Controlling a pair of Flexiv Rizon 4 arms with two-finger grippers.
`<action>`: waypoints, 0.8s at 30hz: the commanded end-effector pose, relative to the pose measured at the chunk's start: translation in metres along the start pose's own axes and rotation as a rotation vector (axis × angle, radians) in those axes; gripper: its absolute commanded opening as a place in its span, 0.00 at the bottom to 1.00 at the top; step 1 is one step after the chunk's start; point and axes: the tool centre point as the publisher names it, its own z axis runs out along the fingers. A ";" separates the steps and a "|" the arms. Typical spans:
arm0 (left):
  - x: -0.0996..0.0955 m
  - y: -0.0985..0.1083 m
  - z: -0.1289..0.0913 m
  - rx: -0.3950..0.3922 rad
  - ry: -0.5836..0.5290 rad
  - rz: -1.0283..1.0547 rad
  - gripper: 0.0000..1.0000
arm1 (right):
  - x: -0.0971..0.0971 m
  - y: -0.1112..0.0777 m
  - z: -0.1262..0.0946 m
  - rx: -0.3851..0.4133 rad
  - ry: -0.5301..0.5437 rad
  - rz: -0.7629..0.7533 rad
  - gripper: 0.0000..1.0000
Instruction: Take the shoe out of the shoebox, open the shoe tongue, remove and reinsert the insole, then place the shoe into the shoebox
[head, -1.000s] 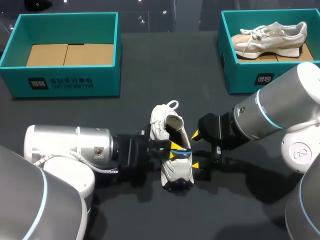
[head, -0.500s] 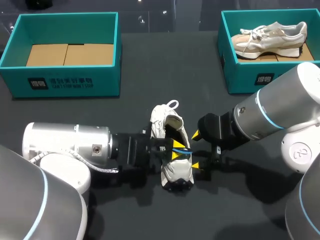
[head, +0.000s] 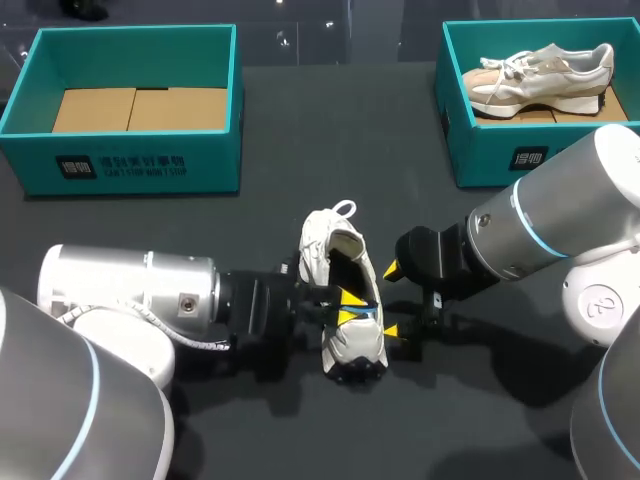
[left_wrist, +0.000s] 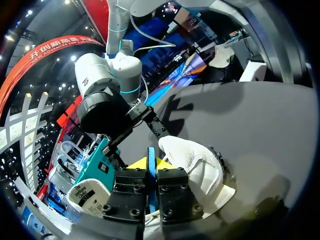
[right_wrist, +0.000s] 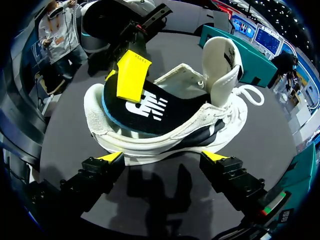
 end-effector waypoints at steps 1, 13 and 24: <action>0.002 0.012 0.018 -0.044 -0.006 -0.007 0.00 | 0.001 -0.001 0.000 -0.002 -0.001 -0.001 1.00; 0.001 0.009 0.007 -0.051 0.015 -0.039 0.35 | 0.001 -0.001 0.000 -0.002 -0.001 -0.001 1.00; -0.008 -0.004 -0.010 -0.030 0.050 -0.060 0.36 | 0.001 -0.001 0.000 -0.002 -0.001 -0.001 1.00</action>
